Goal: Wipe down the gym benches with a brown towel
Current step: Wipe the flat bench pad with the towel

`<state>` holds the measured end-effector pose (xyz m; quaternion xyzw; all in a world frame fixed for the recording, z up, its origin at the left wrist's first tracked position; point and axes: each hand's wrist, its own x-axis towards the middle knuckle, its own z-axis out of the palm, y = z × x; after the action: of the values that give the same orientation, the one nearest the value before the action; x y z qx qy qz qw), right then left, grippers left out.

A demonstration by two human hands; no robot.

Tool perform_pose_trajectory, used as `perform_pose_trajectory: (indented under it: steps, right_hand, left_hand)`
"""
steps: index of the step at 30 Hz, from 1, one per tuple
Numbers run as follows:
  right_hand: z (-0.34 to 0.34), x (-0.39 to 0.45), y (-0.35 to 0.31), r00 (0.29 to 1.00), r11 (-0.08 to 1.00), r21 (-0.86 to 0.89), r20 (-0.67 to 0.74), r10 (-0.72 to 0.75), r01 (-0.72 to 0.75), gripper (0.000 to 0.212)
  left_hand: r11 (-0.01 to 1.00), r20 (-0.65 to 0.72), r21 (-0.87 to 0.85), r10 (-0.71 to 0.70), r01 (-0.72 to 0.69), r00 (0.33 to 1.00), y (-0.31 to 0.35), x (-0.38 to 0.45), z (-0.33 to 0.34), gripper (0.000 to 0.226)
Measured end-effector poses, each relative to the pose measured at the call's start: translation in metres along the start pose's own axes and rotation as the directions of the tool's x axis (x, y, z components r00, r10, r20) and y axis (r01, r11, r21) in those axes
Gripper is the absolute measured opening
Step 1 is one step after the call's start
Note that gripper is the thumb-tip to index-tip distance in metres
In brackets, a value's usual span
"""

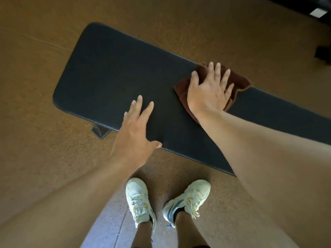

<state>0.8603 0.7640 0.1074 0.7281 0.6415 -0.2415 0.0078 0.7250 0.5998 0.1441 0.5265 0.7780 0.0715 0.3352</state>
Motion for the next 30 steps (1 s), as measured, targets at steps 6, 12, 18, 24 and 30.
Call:
perform_pose_trajectory:
  steps: [6, 12, 18, 24, 30]
  right_hand:
    - [0.054, -0.082, -0.046, 0.827, 0.814, -0.151, 0.073, -0.557, 0.561, 0.077]
    - [0.061, -0.126, 0.010, 0.622, 0.588, -0.207, 0.184, -0.761, 0.782, 0.066]
    - [0.043, -0.167, 0.038, 0.789, 0.801, 0.097, 0.133, -0.599, 0.591, 0.038]
    - [-0.050, -0.190, 0.026, 0.768, 0.505, 0.698, 0.632, -0.102, -0.507, 0.036]
    - [-0.085, -0.171, 0.077, 0.915, 0.823, 0.489, 0.395, 0.086, -0.289, 0.043]
  left_hand:
    - [0.947, -0.242, -0.229, -0.280, 0.226, 0.929, -0.059, -0.052, 0.002, 0.088]
    - [0.873, -0.160, -0.393, -0.374, 0.288, 0.914, -0.053, -0.062, -0.004, 0.078]
    - [0.583, 0.167, -0.648, -0.519, 0.490, 0.838, -0.024, -0.070, -0.003, 0.047]
    - [0.356, 0.470, -0.776, -0.224, 0.521, 0.854, -0.004, -0.080, -0.009, 0.078]
    - [0.247, 0.644, -0.715, -0.133, 0.654, 0.753, 0.039, -0.085, 0.011, 0.028]
